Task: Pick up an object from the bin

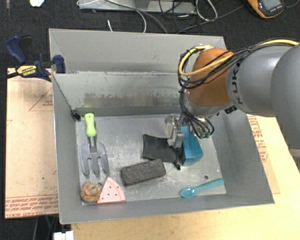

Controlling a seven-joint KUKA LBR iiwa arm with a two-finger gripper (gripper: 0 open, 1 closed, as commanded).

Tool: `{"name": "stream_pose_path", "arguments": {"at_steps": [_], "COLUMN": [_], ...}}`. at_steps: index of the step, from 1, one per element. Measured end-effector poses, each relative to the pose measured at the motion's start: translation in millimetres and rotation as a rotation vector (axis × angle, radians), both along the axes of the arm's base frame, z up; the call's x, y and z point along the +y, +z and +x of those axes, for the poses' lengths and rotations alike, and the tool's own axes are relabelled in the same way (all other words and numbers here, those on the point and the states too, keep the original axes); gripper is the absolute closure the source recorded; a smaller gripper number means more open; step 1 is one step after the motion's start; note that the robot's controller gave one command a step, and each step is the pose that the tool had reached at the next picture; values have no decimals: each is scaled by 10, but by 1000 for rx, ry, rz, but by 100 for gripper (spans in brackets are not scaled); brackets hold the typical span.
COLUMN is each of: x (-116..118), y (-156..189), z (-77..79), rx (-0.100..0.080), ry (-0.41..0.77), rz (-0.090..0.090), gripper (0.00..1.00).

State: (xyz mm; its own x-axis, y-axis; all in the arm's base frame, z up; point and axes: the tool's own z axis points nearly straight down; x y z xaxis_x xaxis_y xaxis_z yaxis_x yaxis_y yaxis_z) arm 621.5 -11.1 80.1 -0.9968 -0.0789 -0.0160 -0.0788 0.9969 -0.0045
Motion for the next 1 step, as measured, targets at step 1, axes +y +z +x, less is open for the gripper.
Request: {"name": "stream_pose_path", "arguments": {"at_steps": [1], "x": [223], "y": [358], "z": [-8], "rx": [-5], "ry": [-326], "rz": [7], "gripper": [0]}}
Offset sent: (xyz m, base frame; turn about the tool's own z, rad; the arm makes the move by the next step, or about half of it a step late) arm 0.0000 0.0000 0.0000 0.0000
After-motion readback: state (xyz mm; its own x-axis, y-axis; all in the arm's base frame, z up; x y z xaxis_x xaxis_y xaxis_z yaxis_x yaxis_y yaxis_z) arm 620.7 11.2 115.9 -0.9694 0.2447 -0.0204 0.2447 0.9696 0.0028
